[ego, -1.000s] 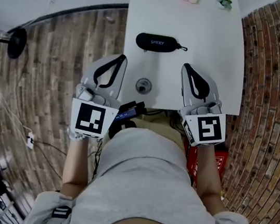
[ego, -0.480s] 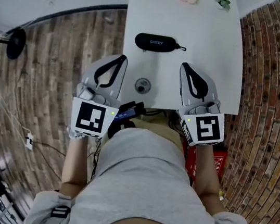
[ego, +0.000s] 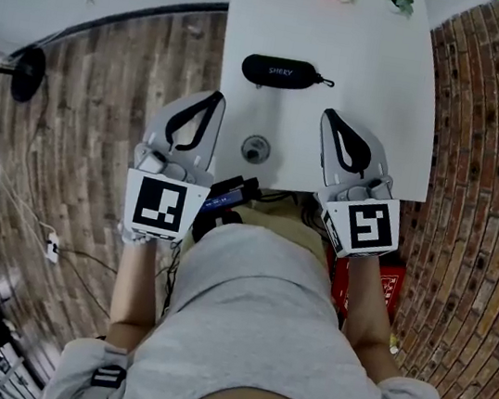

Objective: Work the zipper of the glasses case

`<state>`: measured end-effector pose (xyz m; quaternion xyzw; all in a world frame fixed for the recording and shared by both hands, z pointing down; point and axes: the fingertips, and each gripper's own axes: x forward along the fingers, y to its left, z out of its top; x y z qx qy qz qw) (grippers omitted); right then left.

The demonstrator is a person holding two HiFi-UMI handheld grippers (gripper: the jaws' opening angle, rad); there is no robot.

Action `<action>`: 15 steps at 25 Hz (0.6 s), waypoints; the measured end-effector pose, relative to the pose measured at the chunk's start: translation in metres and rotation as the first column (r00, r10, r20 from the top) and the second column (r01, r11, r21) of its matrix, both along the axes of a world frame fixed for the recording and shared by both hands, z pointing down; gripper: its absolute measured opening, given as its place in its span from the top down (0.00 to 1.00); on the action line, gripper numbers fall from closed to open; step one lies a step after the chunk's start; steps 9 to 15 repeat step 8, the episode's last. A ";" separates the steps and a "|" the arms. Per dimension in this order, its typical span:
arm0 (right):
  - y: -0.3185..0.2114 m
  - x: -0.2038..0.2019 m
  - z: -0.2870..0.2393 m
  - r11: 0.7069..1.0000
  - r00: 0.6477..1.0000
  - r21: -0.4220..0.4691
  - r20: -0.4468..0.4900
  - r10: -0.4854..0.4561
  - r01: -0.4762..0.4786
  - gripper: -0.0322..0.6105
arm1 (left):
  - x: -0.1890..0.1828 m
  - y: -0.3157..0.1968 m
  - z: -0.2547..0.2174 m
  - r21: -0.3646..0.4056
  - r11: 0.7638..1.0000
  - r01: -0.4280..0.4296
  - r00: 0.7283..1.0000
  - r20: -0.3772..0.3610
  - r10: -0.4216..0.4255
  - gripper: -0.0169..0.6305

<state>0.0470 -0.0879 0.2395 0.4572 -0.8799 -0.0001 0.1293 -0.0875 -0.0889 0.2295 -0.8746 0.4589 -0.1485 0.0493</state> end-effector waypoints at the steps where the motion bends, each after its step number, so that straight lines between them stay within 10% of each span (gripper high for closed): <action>1: 0.000 0.000 0.001 1.000 1.000 -0.001 0.002 0.001 -0.001 0.95 | 0.000 0.000 0.000 0.000 1.000 0.002 1.000 0.000 -0.002 0.95; 15: -0.001 -0.001 0.002 1.000 1.000 0.001 -0.017 -0.003 0.003 0.95 | -0.002 -0.003 0.000 0.004 1.000 0.005 1.000 -0.007 -0.005 0.95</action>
